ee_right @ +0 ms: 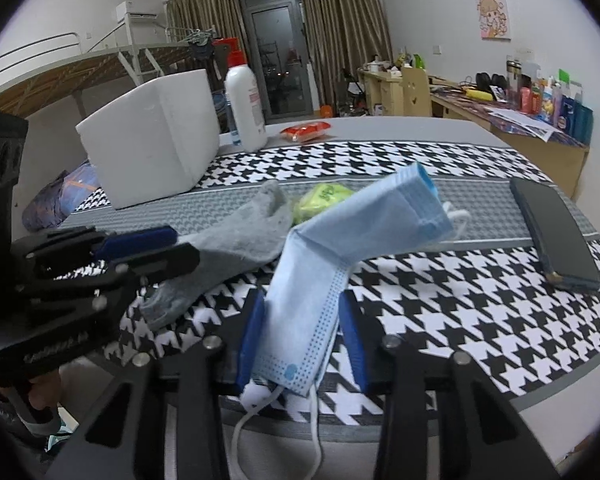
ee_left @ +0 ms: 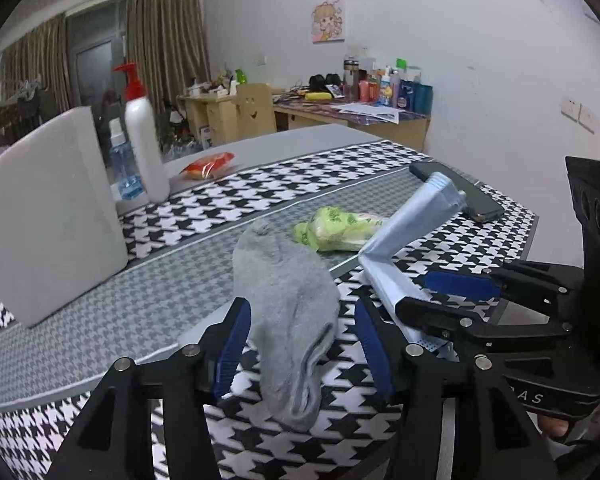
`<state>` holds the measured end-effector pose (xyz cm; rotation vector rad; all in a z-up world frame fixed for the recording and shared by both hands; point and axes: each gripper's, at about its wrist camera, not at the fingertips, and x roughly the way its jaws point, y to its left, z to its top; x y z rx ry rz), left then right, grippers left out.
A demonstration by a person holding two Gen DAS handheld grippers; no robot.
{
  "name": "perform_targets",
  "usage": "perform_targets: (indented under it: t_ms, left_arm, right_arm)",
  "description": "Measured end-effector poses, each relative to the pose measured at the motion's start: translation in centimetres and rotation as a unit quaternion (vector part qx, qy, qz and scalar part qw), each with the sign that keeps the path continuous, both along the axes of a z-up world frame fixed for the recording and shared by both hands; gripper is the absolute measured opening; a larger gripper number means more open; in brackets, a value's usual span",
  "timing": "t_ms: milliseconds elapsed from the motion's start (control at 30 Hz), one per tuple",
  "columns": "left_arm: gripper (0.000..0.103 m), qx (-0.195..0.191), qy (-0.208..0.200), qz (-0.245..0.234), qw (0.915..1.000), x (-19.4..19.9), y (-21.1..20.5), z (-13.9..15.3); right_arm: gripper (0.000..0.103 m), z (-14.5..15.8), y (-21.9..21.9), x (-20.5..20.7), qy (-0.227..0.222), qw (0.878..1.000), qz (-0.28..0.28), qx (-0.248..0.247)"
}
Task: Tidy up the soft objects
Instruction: 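Lift the grey sock with the left tool while the right tool lifts the blue mask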
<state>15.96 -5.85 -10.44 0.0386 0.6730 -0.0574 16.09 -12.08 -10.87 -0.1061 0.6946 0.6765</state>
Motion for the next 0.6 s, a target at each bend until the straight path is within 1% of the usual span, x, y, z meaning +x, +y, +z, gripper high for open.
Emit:
perform_targets:
  t_ms: [133,200,267,300,333,367,400,433,533,600]
  left_arm:
    - [0.056,0.003,0.013,-0.013,0.9998,1.0,-0.7,-0.3]
    - [0.056,0.006,0.029,-0.015,0.9994,1.6,-1.0,-0.8]
    - [0.056,0.001,0.044,-0.020,0.9988,2.1,-1.1,-1.1]
    - [0.055,0.000,0.050,-0.022,0.9985,2.2,-1.1,-1.3]
    - [0.050,0.002,0.058,-0.022,0.9981,2.4,-1.1,-1.6]
    - [0.039,0.004,0.065,-0.023,0.9976,2.6,-1.2,-1.8]
    - [0.034,0.001,0.074,-0.025,0.9970,2.8,-1.2,-2.0]
    - [0.026,-0.001,0.081,-0.025,0.9964,2.9,-1.2,-2.3]
    - [0.015,0.001,0.082,-0.018,0.9965,3.0,-1.1,-2.4]
    - [0.010,-0.011,0.082,-0.013,0.9965,2.9,-0.6,-2.3]
  right_arm:
    - [0.044,0.0,-0.4,0.1,0.002,1.000,-0.004,0.002]
    - [0.045,-0.1,-0.7,0.2,0.002,1.000,-0.011,-0.001]
    - [0.048,-0.1,-1.2,0.4,0.002,1.000,-0.014,0.002]
    - [0.052,-0.1,-1.5,0.5,0.005,1.000,-0.015,0.004]
    - [0.057,-0.1,-1.6,0.5,0.006,1.000,-0.016,0.006]
    - [0.059,-0.2,-1.7,0.5,0.005,1.000,-0.016,0.007]
    - [0.060,-0.1,-1.8,0.5,0.003,1.000,-0.015,0.008]
    - [0.060,-0.1,-1.9,0.4,0.002,1.000,-0.014,0.009]
    - [0.061,-0.2,-1.7,0.6,0.005,1.000,-0.013,0.008]
    - [0.061,-0.3,-1.7,0.7,0.005,1.000,-0.013,0.006]
